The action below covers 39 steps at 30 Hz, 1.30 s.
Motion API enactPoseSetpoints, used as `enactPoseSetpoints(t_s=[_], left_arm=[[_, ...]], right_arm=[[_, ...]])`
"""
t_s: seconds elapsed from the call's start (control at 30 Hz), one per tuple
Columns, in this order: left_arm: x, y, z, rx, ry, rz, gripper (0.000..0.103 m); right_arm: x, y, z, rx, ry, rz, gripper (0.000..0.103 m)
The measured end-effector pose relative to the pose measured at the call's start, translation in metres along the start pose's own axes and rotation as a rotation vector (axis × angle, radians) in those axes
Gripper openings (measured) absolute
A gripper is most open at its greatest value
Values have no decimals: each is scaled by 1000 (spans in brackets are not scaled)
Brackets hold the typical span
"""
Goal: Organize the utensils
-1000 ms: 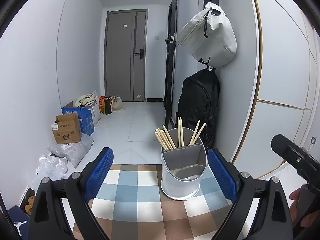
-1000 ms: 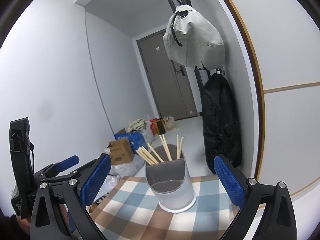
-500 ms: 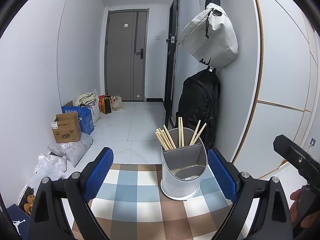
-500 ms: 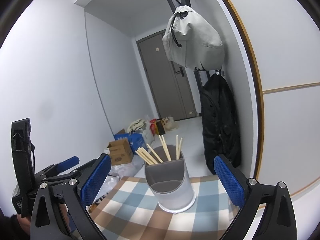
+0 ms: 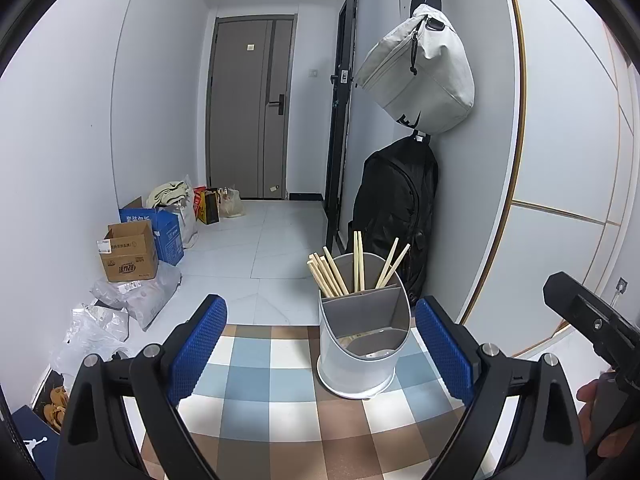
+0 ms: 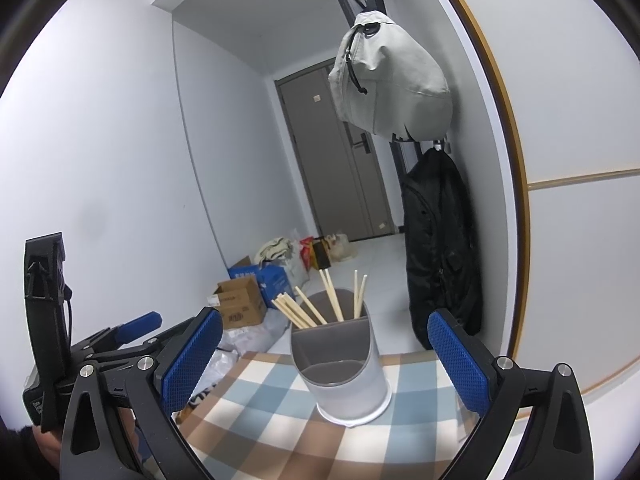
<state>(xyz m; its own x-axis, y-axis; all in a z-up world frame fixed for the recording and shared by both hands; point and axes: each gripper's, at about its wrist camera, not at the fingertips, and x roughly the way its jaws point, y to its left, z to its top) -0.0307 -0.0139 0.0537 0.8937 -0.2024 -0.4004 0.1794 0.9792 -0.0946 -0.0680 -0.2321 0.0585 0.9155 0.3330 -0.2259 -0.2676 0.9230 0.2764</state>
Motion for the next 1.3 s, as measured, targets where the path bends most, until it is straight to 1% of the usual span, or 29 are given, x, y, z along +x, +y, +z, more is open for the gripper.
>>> enactPoseSetpoints(t_s=[0.27,0.47,0.8,0.97,1.3], left_arm=[[0,1,0,-5,3,2,92],[3,4,0,-27,24,-8,92],[4,2,-1,-24,23,-7,92],[8,5,-1,-43,42,-10,92],[8,4,-2,-41,41,-9,92]], right_arm=[[0,0,0,-3,2,-1,103],[1,0,0,-3,4,-2,103],[1,1,0,-4,4,-2,103],[0,0,0,-5,2,-2,103],[1,1,0,-7,6,-1,103]])
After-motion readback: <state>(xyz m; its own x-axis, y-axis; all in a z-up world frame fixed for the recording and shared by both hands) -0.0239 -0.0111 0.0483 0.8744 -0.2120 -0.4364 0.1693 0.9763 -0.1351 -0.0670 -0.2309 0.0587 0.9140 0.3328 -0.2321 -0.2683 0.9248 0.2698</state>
